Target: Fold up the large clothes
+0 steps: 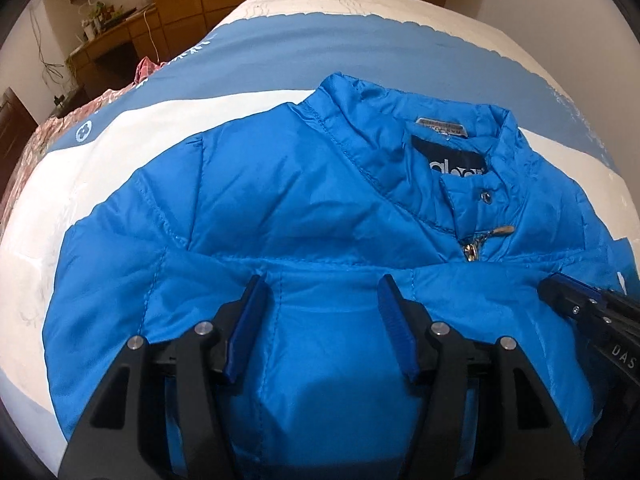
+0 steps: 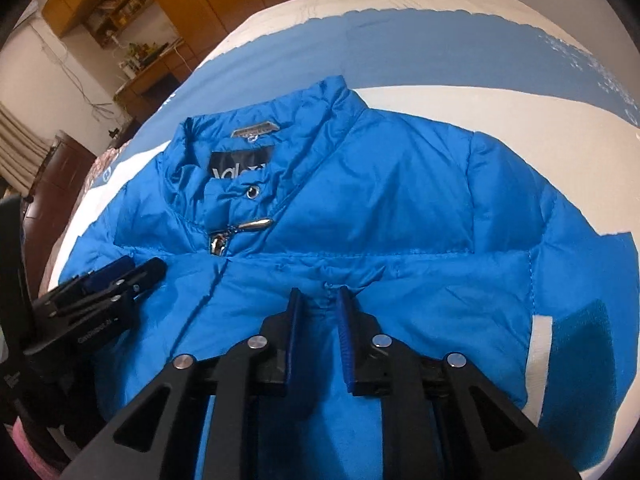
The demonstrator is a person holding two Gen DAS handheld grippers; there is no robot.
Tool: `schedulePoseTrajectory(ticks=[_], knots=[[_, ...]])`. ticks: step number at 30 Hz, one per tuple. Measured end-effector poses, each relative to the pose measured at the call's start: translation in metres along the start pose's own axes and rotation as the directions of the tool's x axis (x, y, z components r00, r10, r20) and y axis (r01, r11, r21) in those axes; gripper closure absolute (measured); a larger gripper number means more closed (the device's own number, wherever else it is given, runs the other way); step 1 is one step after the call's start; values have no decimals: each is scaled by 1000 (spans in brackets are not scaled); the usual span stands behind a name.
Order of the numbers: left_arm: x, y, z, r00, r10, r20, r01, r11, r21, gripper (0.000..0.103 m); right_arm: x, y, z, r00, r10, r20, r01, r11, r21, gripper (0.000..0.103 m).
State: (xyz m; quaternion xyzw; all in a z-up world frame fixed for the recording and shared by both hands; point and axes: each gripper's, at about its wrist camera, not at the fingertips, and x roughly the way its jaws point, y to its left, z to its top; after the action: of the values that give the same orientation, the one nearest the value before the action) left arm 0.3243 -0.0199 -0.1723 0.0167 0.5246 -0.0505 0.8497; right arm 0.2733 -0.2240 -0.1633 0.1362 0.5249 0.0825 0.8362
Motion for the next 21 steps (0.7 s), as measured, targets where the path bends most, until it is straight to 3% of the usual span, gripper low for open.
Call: schedulePoseTrajectory(ticks=[4,8,11,16,21], knots=[[-12,2,3,1000,0,-14,0,1000,-9,47,-13,-5,0,999,42,-14,-42,999,32,86],[-64,8,-22,994,24,106,-24,1000,-4,47,-67,4,-22,993,99,69,-96,994,-44,84],[-84,8,-54,986,55,160,-57,998,12,46,-85,9,-50,987,138,84,-133,989,-62,84],[-65,3,-89,988,91,122,-95,995,23,46,-70,17,-82,995,82,60,-76,993,-85,83],[-47,7,-89,994,68,85,-70,997,18,44,-41,15,-91,999,34,36,-30,994,-103,87]])
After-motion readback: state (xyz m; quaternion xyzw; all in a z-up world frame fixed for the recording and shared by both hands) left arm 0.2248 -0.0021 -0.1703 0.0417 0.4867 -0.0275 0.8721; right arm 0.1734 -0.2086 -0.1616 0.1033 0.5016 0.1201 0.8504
